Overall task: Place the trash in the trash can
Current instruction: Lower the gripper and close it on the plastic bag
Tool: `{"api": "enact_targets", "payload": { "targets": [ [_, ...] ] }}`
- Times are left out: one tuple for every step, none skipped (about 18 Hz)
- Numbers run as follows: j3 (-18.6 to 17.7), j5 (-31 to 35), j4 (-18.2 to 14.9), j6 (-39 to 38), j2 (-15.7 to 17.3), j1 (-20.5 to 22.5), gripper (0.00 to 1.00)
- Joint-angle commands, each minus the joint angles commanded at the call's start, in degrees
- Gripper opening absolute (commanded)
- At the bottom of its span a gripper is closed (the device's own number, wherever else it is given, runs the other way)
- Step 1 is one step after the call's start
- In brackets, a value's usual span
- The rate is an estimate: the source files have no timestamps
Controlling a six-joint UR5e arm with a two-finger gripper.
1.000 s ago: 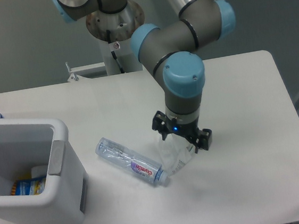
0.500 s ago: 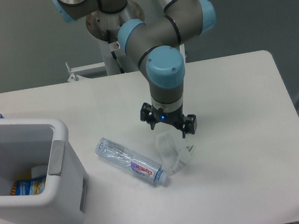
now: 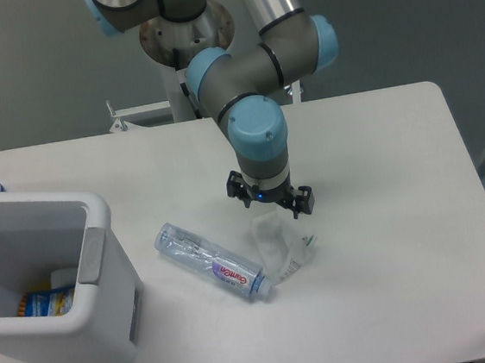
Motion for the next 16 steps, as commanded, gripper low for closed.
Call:
{"api": "enact_targets", "payload": {
  "targets": [
    [0.1,0.1,0.0,-0.2,-0.6,-0.1,0.83],
    [0.0,1.0,0.2,-0.5,-0.9,-0.2,0.78],
    [0.1,2.6,0.7,-0.9,-1.0,-0.7,0.69],
    [0.1,4.3,1.1,-1.3,-1.5,-1.4,0.65],
    [0.2,5.6,1.6,-2.1,-1.8,-1.8,0.64],
    [0.2,6.2,2.1,-2.6,-2.0,-1.9,0.64],
    [0.3,6.2,2.4,-3.0,-2.2,-1.9,0.63],
    [0.1,6.4,2.5,-3.0,-2.3,-1.9,0.63],
    [0.1,6.5,2.6,-3.1,-2.4,-2.0,0.58],
    [0.2,6.5,2.6,-3.3,-2.6,-2.0,0.47],
    [0.2,6.5,2.5,-4.1,-2.6,-2.0,0.36],
    [0.2,6.5,2.5,-5.3,-2.6,-2.1,0.26],
    [0.3,6.5,2.5,-6.0,-2.6,-2.2,0.16],
    [0.3,6.5,2.5,-6.1,-2.6,-2.2,0.09],
    [0.4,6.5,2.5,-6.2,-2.5,-2.2,0.04],
    [0.4,6.5,2.4,-6.2,-2.2,-2.4,0.00]
  ]
}}
